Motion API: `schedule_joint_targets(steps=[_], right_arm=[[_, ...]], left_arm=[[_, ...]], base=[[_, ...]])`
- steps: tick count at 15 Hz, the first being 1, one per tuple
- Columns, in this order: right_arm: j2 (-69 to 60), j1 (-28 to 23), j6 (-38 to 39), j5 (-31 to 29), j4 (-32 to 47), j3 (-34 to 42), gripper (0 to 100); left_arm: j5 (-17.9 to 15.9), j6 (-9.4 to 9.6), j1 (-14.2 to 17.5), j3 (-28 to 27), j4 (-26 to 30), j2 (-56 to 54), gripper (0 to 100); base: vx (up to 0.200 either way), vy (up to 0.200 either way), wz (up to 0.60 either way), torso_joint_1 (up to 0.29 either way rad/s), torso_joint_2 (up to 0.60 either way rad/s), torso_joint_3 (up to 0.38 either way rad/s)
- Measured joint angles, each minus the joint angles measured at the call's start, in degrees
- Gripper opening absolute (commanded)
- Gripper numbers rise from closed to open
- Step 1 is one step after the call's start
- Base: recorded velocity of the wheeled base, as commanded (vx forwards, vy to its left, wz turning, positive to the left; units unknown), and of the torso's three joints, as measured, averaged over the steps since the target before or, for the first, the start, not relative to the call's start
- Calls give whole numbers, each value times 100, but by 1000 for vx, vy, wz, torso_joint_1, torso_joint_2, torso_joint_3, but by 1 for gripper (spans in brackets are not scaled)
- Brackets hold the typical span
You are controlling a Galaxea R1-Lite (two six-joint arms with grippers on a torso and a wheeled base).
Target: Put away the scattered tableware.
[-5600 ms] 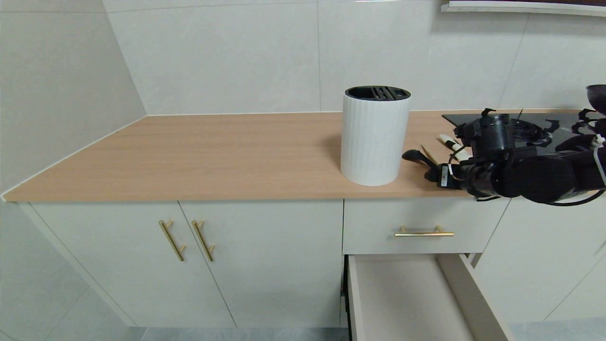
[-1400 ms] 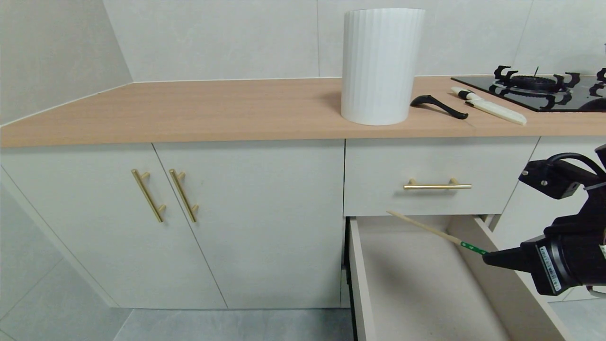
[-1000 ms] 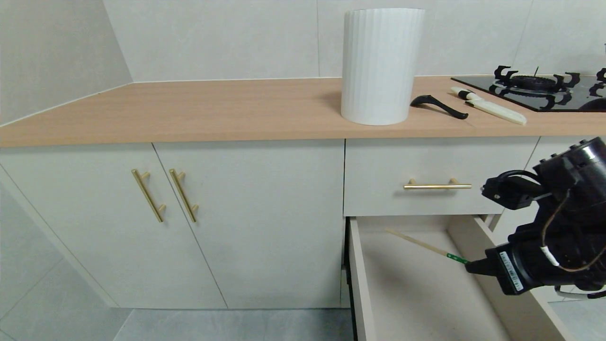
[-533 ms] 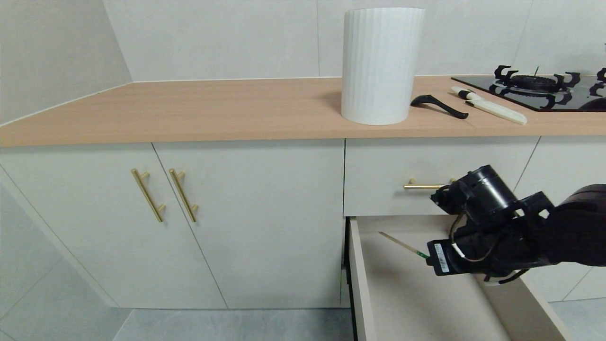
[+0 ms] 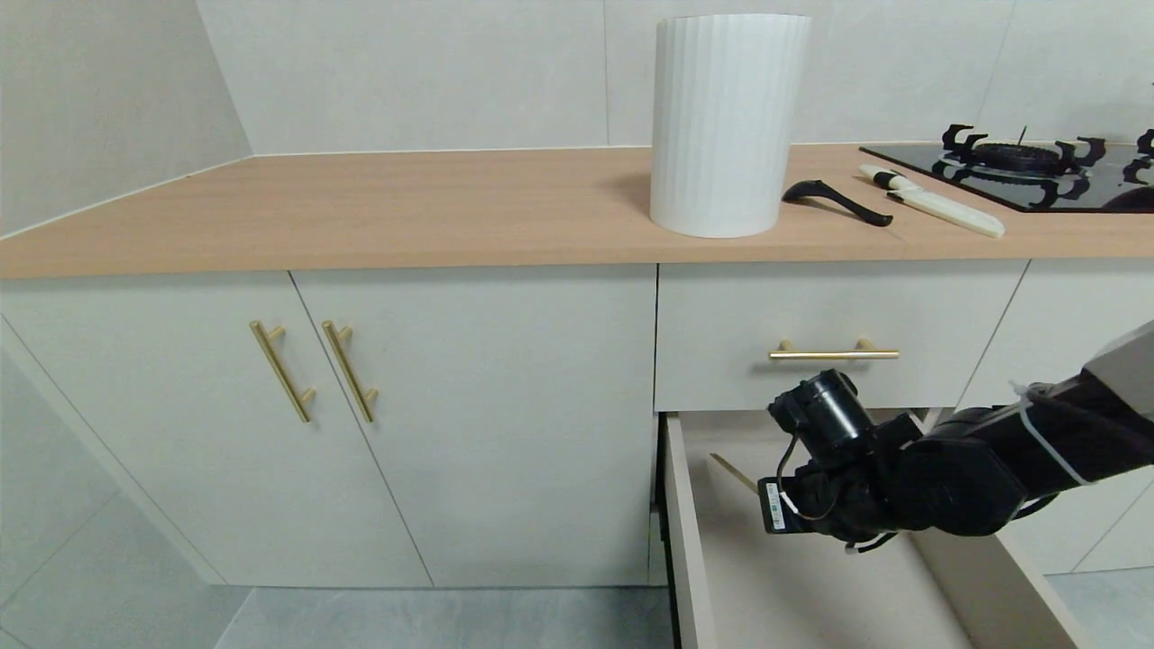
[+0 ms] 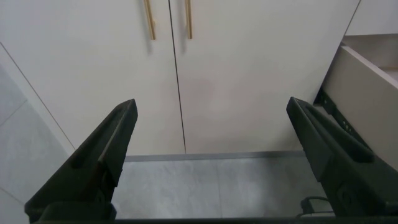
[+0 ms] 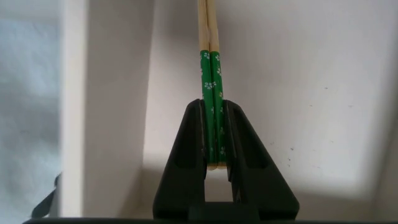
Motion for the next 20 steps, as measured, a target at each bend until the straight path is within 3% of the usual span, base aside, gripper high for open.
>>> schedule_joint_targets(steps=[16, 20], right_arm=[[1341, 141, 17, -210, -319, -55, 0], [1698, 182, 17, -536, -574, -50, 0]], left_arm=[[2, 0, 0, 0, 0, 0, 100], [2, 0, -2, 0, 0, 0, 100]], base=[[0, 0, 0, 0, 0, 0], [0, 0, 0, 0, 0, 0]])
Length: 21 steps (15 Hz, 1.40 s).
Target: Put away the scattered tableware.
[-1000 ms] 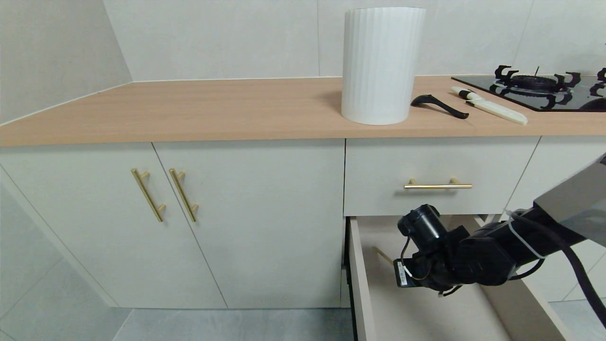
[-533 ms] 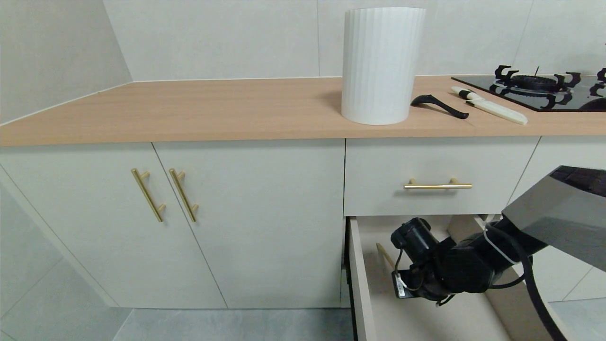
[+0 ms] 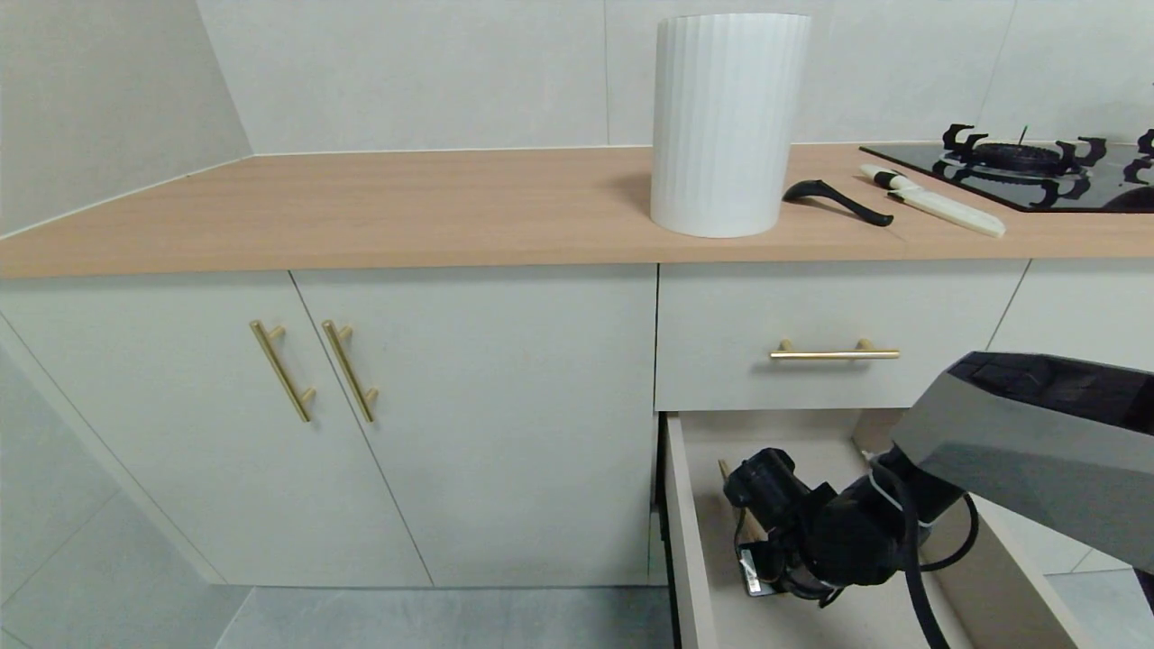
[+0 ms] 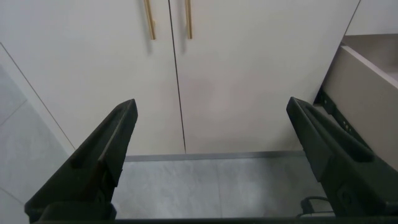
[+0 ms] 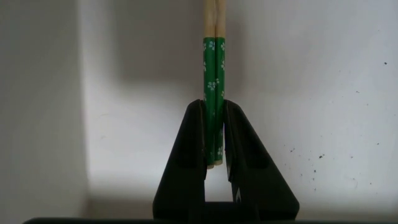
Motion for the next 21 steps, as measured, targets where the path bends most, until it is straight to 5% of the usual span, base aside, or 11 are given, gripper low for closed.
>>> schedule_joint_targets(steps=[6, 7, 21], right_arm=[[180, 4, 0, -10, -20, -2, 0], [188, 4, -1, -10, -20, -5, 100], [-694, -110, -56, -33, 30, 188, 100]], left_arm=[[-2, 0, 2, -2, 0, 0, 100], [-2, 0, 2, -2, 0, 0, 100], [-2, 0, 2, 0, 0, 0, 100]], base=[[0, 0, 0, 0, 0, 0], [0, 0, 0, 0, 0, 0], [0, 0, 0, 0, 0, 0]])
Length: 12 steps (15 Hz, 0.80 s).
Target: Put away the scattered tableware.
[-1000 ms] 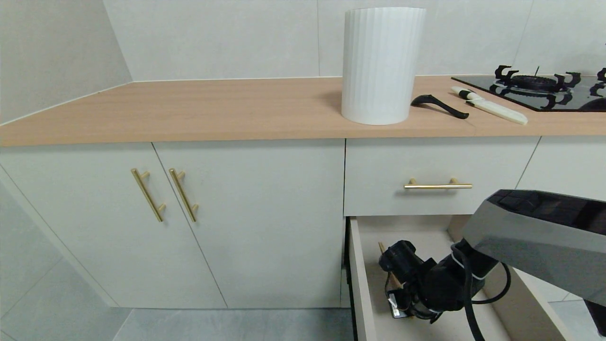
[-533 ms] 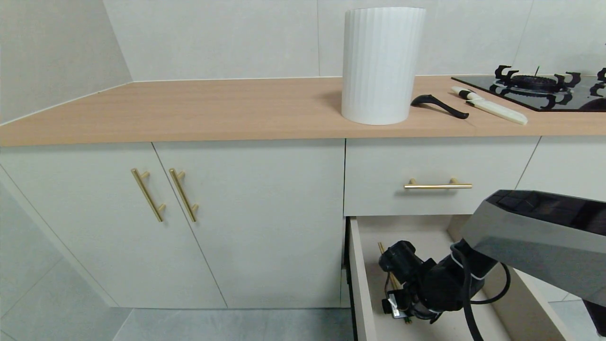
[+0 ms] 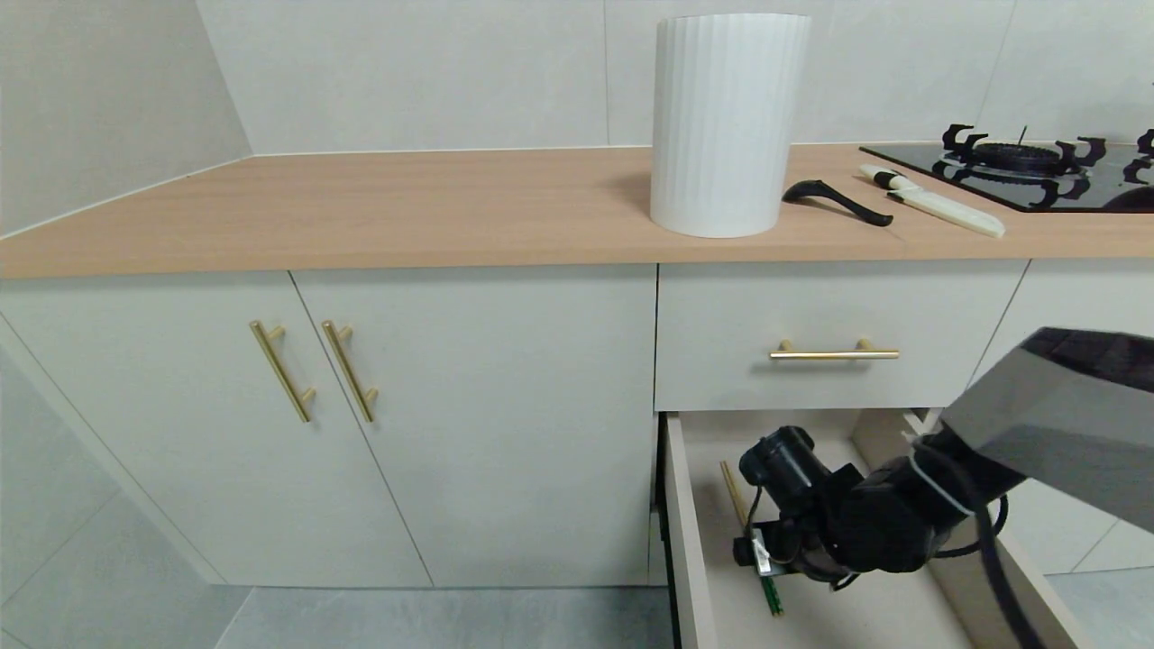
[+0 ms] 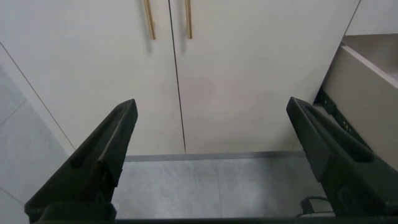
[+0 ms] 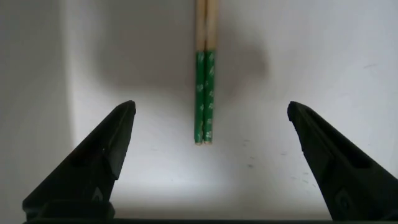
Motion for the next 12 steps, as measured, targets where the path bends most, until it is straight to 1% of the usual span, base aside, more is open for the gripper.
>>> schedule_joint_targets(steps=[6, 9, 12], right_arm=[[-1792, -333, -555, -18, 13, 273, 100], [-2443, -651, -845, -169, -20, 301, 100], [-2994, -841, -1026, -191, -26, 312, 100]], left_arm=[[2, 0, 0, -2, 0, 0, 100], [0, 2, 0, 0, 0, 0, 100], [0, 0, 0, 0, 0, 0, 100]], base=[[0, 0, 0, 0, 0, 0], [0, 0, 0, 0, 0, 0], [0, 0, 0, 0, 0, 0]])
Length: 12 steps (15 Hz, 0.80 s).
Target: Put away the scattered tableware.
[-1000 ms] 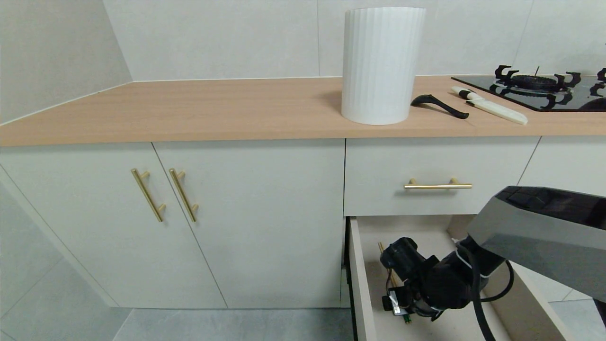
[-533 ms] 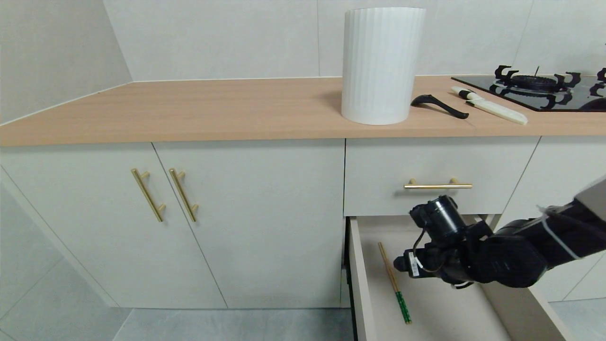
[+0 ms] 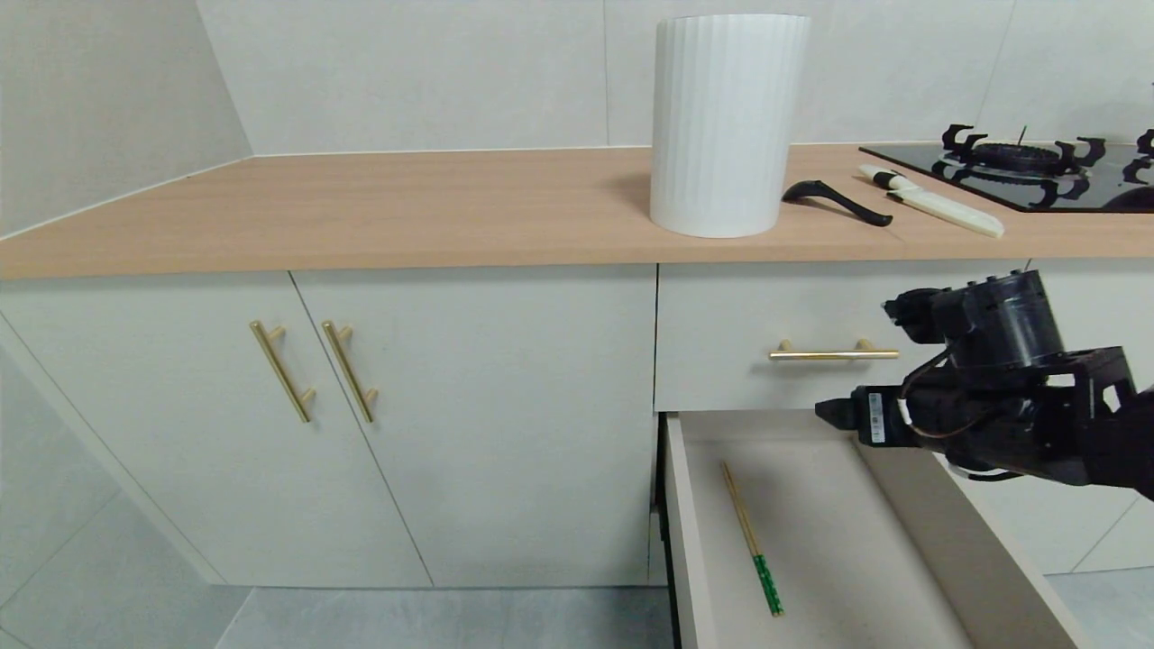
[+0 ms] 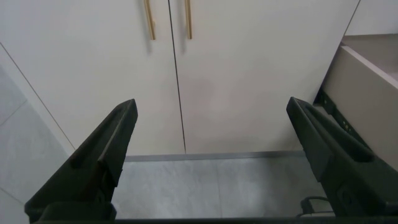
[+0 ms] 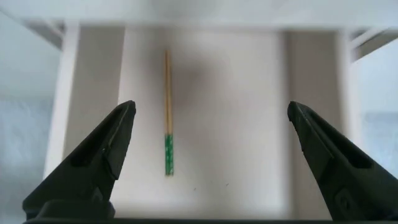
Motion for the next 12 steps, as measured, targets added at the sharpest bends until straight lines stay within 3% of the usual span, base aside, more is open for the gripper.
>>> schedule_joint_targets(steps=[3, 7, 12], right_arm=[[-416, -118, -174, 4, -2, 46, 100], [-664, -204, -333, 28, -22, 138, 100], [-714, -219, -334, 30, -22, 145, 100]], left_arm=[[0, 0, 0, 0, 0, 0, 100], [0, 0, 0, 0, 6, 0, 100], [2, 0, 0, -2, 1, 0, 100]], base=[[0, 0, 0, 0, 0, 0], [0, 0, 0, 83, -245, -244], [0, 0, 0, 147, -503, -300]])
